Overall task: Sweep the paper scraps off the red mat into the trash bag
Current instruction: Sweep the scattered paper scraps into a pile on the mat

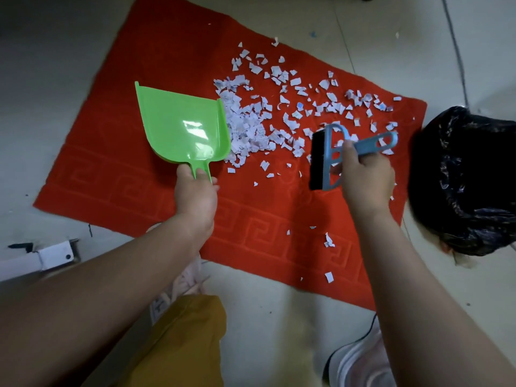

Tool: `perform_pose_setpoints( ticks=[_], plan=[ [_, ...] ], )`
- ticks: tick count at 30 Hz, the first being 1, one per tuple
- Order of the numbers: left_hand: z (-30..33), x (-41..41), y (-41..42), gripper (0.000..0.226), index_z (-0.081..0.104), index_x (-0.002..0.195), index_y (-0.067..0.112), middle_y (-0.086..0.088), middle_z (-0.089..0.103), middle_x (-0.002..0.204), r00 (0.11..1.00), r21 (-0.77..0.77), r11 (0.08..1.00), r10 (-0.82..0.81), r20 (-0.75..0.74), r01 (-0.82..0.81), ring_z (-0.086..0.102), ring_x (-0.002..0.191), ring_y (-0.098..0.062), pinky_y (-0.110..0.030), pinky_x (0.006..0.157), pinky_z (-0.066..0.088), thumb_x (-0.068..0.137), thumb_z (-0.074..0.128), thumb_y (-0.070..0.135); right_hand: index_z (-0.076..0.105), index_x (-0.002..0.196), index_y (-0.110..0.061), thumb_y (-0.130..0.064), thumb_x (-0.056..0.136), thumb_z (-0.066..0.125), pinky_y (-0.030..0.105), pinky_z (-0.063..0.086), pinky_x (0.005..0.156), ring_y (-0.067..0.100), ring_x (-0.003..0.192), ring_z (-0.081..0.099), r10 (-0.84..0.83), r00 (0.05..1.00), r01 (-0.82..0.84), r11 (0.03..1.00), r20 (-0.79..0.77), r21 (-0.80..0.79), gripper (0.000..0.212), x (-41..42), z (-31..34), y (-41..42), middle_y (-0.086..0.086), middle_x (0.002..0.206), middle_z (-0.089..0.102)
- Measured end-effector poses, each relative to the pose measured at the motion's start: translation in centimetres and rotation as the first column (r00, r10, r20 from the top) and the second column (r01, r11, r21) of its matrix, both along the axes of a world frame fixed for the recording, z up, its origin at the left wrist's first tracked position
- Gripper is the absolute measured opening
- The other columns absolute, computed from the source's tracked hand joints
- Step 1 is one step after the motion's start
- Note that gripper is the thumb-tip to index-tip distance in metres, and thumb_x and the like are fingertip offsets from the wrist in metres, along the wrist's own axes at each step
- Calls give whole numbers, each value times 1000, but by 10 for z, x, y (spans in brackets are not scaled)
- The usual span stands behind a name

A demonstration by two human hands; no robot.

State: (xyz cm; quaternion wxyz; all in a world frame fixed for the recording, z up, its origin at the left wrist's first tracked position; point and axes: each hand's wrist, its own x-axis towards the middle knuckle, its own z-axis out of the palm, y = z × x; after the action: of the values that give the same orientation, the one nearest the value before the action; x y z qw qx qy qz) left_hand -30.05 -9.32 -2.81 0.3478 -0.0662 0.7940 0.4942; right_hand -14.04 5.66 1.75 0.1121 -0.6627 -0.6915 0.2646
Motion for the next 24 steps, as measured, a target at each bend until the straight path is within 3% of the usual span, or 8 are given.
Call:
perform_pose_setpoints(
  ticks=[3, 5, 9, 11, 14, 20, 22, 24],
  plan=[
    [0, 12, 2, 12, 41, 105, 16, -9, 57, 94, 998, -1, 998, -65, 2, 65, 59, 80, -18, -24, 67, 45, 101, 29, 15, 69, 72, -5, -36, 91, 48, 36, 53, 68, 21, 68, 66, -210, 975, 210, 978, -66, 0, 42, 30, -8, -19, 2, 69, 69],
    [1, 24, 4, 12, 42, 104, 16, -9, 58, 95, 992, 16, 991, -130, 5, 129, 59, 81, -20, -23, 65, 45, 101, 30, 15, 68, 68, -3, -33, 88, 50, 40, 54, 69, 25, 67, 66, -303, 952, 304, 953, -36, 16, 40, 50, -10, -32, 8, 68, 69],
    [7, 50, 6, 13, 43, 105, 16, -9, 58, 97, 969, 46, 969, -245, 21, 244, 58, 82, -19, -21, 65, 45, 101, 30, 15, 67, 67, 0, -32, 85, 51, 37, 50, 67, 27, 66, 63, -440, 898, 439, 896, 12, 61, 40, 89, -9, -64, 11, 65, 67],
    [9, 59, 5, 13, 43, 104, 17, -11, 58, 99, 958, 50, 957, -287, 15, 286, 59, 84, -20, -20, 64, 45, 101, 30, 14, 64, 68, 2, -28, 88, 49, 29, 40, 58, 25, 63, 58, -507, 860, 505, 861, 46, 62, 39, 105, -7, -80, 9, 64, 64],
    [11, 67, 4, 14, 43, 105, 18, -9, 59, 99, 943, 35, 942, -333, 8, 333, 59, 80, -17, -21, 66, 45, 101, 30, 15, 58, 67, 2, -26, 93, 43, 25, 30, 51, 21, 58, 49, -526, 839, 524, 850, 138, 55, 41, 125, -7, -105, 8, 61, 58],
    [11, 71, 2, 17, 44, 108, 19, -9, 59, 99, 934, 24, 934, -357, 8, 357, 59, 81, -16, -25, 71, 47, 101, 30, 15, 58, 79, -4, -34, 95, 33, 29, 31, 62, 27, 67, 48, -479, 822, 506, 862, 309, -10, 42, 129, -22, -133, 6, 67, 54],
    [9, 72, 1, 16, 44, 107, 20, -8, 59, 98, 932, 18, 931, -364, 5, 363, 59, 78, -15, -26, 72, 47, 101, 30, 15, 60, 83, -5, -38, 91, 31, 31, 37, 63, 28, 70, 53, -502, 828, 529, 847, 250, -53, 44, 115, -30, -136, 6, 70, 59],
    [8, 72, 0, 16, 43, 107, 21, -7, 59, 96, 930, 14, 930, -367, 1, 367, 59, 76, -14, -28, 74, 46, 101, 30, 16, 64, 81, -6, -39, 86, 34, 33, 46, 68, 31, 74, 61, -572, 814, 580, 809, 97, -92, 45, 96, -37, -133, 7, 70, 66]
  ],
)
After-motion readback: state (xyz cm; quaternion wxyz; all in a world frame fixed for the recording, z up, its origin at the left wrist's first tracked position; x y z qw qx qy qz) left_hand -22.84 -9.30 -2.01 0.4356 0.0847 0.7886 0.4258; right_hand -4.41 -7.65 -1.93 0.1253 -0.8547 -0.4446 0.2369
